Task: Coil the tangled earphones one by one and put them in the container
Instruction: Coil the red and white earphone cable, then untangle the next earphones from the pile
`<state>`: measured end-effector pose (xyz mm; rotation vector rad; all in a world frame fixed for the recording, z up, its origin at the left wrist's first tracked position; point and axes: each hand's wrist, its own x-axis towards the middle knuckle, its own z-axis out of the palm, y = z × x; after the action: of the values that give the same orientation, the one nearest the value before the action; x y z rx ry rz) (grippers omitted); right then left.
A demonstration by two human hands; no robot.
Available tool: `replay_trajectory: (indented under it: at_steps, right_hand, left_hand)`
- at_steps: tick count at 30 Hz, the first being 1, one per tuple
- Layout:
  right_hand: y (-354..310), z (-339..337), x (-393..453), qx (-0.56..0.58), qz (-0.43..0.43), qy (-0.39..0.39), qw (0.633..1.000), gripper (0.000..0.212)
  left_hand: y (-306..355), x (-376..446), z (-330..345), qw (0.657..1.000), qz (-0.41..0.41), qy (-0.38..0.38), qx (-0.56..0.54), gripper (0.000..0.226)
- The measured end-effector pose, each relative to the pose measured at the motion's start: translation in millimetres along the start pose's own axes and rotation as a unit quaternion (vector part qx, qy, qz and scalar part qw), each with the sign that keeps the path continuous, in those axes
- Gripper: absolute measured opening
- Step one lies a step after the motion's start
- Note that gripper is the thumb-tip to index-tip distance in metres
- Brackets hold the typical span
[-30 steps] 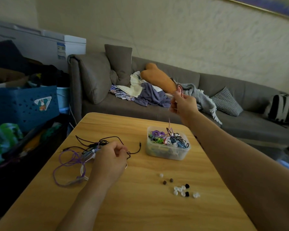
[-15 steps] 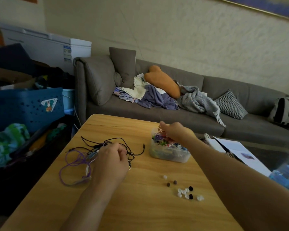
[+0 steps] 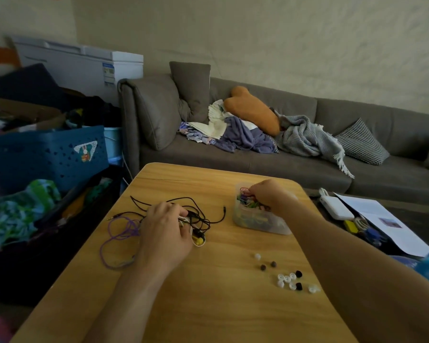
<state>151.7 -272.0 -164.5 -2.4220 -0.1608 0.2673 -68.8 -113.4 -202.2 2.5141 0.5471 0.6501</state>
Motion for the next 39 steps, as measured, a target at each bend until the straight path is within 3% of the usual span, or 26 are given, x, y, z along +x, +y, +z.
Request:
replay_trajectory:
  at_steps: [3,6,8,10,11,13,16,19,21,25,35,39]
  right_hand:
    - [12,0,22,0.003,0.034,-0.027,0.999,0.036]
    - [-3,-4,-3,-0.032,-0.022,-0.003,0.999,0.024]
    - [-10,-5,-18,-0.1,-0.125,0.137,0.978,0.024]
    - [-20,1,-43,-0.075,-0.271,0.253,0.926,0.017]
    - [-26,7,-54,-0.057,-0.326,0.242,0.912,0.013]
    - [-37,25,-73,-0.042,-0.366,0.127,0.921,0.02]
    - [-51,58,-90,-0.097,-0.337,-0.044,0.935,0.051]
    - [-55,85,-82,-0.157,-0.295,-0.117,0.935,0.07]
    - [-54,94,-77,-0.137,-0.274,-0.122,0.944,0.061]
    - [-55,98,-69,-0.118,-0.275,-0.047,0.953,0.021]
    - [-72,35,-85,0.03,-0.3,0.026,0.953,0.013]
    - [-74,13,-101,0.081,-0.318,0.017,0.944,0.011]
  left_hand:
    - [-7,-1,4,0.995,-0.012,-0.067,0.073,0.05]
    - [-12,1,7,0.991,-0.026,-0.079,0.101,0.054]
    - [-12,3,7,0.996,-0.04,-0.04,0.069,0.043]
    - [-12,6,5,0.998,-0.059,0.005,0.036,0.029]
    - [-12,7,4,0.997,-0.064,0.017,0.028,0.025]
    - [-13,6,1,0.997,-0.066,0.021,0.02,0.019]
    - [-15,2,-2,0.998,-0.059,0.025,0.001,0.013]
    - [-16,-1,-6,0.998,-0.046,0.034,-0.018,0.01]
    - [-19,-2,-9,0.998,-0.044,0.036,-0.02,0.014]
    - [-29,1,-9,0.999,-0.034,0.025,-0.032,0.031]
    - [-25,0,-17,0.994,-0.038,0.088,-0.061,0.025]
    - [-15,-2,-20,0.974,0.012,0.194,-0.115,0.039]
